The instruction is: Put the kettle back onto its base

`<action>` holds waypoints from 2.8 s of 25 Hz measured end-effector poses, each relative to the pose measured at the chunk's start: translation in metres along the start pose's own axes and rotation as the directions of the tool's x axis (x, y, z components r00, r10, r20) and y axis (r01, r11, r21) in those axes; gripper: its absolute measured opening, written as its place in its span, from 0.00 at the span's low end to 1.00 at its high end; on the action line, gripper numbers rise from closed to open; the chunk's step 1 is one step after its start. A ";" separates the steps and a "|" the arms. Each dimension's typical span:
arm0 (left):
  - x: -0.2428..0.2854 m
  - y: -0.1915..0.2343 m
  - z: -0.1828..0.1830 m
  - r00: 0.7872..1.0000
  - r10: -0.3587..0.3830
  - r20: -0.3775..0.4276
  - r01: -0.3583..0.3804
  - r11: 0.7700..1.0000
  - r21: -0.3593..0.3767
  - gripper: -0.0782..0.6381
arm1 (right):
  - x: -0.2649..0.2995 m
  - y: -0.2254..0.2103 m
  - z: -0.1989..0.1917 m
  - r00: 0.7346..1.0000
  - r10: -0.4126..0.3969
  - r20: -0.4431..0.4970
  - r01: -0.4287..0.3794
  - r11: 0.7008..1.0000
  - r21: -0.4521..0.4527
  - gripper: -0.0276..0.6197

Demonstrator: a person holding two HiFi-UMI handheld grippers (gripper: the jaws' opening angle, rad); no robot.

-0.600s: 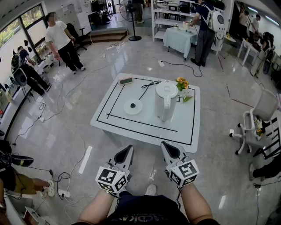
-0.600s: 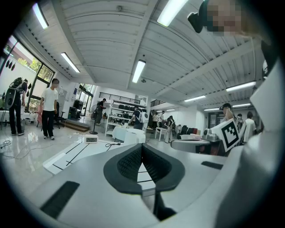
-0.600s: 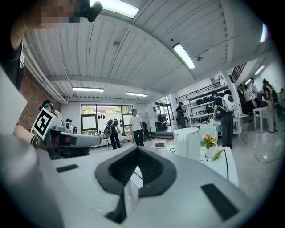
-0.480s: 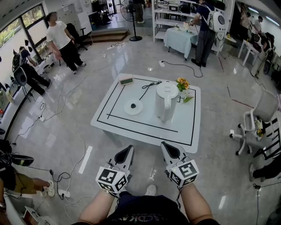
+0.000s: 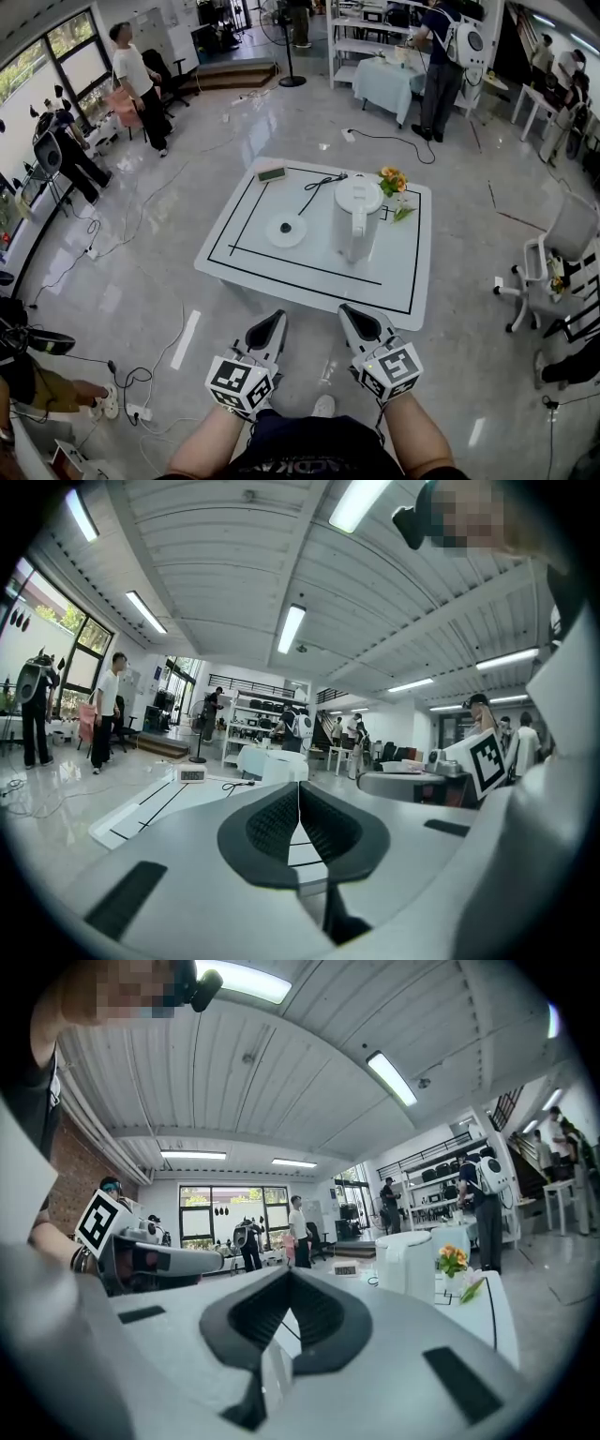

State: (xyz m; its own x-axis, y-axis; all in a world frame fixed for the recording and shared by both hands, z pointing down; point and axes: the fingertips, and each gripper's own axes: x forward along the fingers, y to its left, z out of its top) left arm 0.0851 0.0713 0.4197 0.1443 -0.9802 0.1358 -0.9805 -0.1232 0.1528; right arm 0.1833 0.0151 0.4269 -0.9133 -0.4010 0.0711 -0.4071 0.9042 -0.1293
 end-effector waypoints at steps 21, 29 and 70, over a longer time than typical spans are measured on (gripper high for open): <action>0.050 0.062 0.008 0.999 -0.033 -0.018 0.035 0.996 0.081 0.64 | 0.068 -0.032 0.019 0.989 -0.119 0.082 0.123 0.991 -0.047 0.47; 0.091 0.128 0.039 0.985 -0.170 -0.020 0.171 0.981 0.093 0.64 | 0.128 -0.055 0.043 0.955 -0.282 0.092 0.287 0.957 -0.045 0.47; 0.176 0.194 0.047 0.792 -0.604 -0.091 0.606 0.795 0.004 0.64 | 0.149 -0.111 0.066 0.637 -0.769 0.045 0.770 0.633 -0.076 0.47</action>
State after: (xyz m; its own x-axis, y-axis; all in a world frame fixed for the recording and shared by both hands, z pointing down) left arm -0.0861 -0.1324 0.4270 0.7182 -0.6879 0.1044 -0.6928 -0.6929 0.1998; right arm 0.0920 -0.1543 0.3869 -0.2694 -0.9578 0.1002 -0.9602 0.2751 0.0475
